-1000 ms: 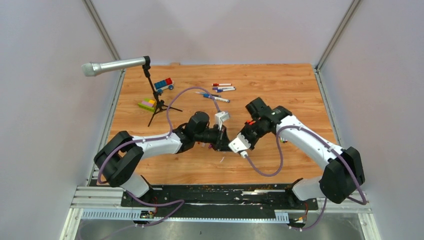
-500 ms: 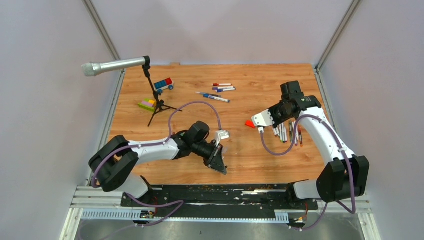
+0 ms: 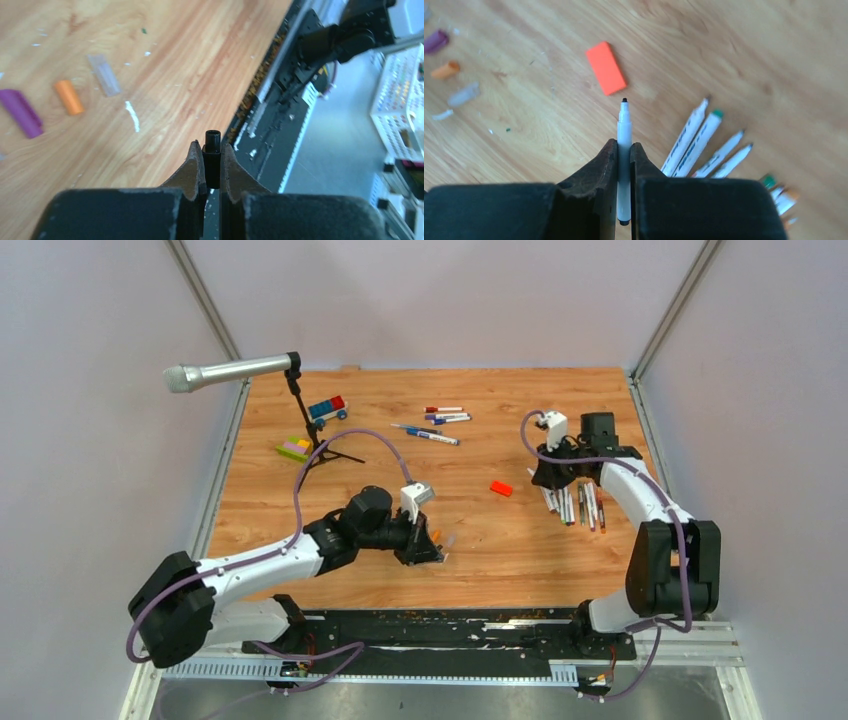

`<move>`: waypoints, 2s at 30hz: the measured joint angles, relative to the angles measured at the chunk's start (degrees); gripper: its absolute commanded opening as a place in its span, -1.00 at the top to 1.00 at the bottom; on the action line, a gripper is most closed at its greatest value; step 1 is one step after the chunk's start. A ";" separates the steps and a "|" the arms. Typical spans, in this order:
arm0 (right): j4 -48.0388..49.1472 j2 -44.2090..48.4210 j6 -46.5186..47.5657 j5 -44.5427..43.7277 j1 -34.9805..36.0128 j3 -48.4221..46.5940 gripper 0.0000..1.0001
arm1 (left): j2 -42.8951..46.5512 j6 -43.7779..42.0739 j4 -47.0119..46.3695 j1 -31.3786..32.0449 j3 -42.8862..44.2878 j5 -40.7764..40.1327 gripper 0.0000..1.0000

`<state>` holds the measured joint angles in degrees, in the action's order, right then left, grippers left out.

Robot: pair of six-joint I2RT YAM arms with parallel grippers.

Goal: Open the pen caps
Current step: Place the pen at the center of the board.

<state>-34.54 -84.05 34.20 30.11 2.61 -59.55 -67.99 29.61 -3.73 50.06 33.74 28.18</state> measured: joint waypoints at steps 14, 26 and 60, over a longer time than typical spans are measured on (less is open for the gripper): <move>16.85 -3.23 -36.46 -2.27 -5.64 10.73 0.92 | 7.89 2.16 -1.22 -0.04 -4.98 -16.35 1.00; 15.39 -13.42 -34.25 -6.58 -7.08 -6.10 0.97 | 6.62 -0.46 7.30 -1.44 -0.11 -29.75 1.00; 9.42 -34.10 -34.58 -19.12 3.23 -24.48 0.73 | -33.99 -14.16 18.95 -19.39 26.86 -43.85 0.85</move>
<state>-25.12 -118.15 -0.38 10.98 5.85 -84.03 -101.97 15.44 15.22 30.68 60.60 -15.66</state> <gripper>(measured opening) 0.132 0.073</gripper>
